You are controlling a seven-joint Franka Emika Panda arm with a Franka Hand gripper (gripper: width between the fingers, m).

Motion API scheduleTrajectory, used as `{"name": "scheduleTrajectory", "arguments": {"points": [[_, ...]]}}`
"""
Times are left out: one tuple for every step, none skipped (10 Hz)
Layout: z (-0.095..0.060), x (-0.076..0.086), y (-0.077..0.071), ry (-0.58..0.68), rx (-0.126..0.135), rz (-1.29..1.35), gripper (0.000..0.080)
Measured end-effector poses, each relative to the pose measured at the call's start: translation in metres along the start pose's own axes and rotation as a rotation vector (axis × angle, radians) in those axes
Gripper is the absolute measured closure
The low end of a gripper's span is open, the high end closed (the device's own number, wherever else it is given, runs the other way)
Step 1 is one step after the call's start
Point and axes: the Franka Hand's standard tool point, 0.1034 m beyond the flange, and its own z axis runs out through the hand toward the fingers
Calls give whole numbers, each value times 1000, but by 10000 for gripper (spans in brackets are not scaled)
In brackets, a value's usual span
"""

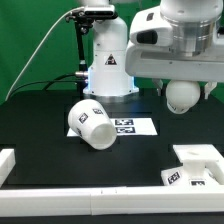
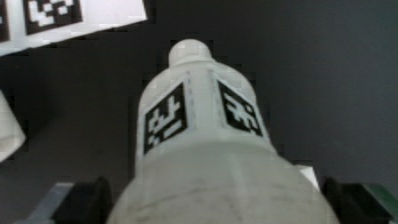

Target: Assemble lamp

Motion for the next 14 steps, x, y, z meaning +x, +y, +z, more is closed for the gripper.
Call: {"name": "scheduleTrajectory", "arguments": {"points": [[-5,7,-5,86,22,-20,225],[-29,22,-5,173,52,-69,225],[-53,44,-8,296,82,-97,225],[-73,57,-15,414,97,-129,225],[-86,55,-21,479,84,-159,225],[-83,58,-23,572,105,-159,225],[-77,58,-23,621,115,-157,225],[-78,59,-25,673,126,-161,225],[-81,63,-27,772,142,-176,225],[-78,67,-22,850,146,-190,225],[-80,72,-20,876,133,-213,225],[-85,78,-22,885,126,-227,225],[-92,80,-28,861,121,-232,225],[-92,81,-28,868,122,-231,225]]}}
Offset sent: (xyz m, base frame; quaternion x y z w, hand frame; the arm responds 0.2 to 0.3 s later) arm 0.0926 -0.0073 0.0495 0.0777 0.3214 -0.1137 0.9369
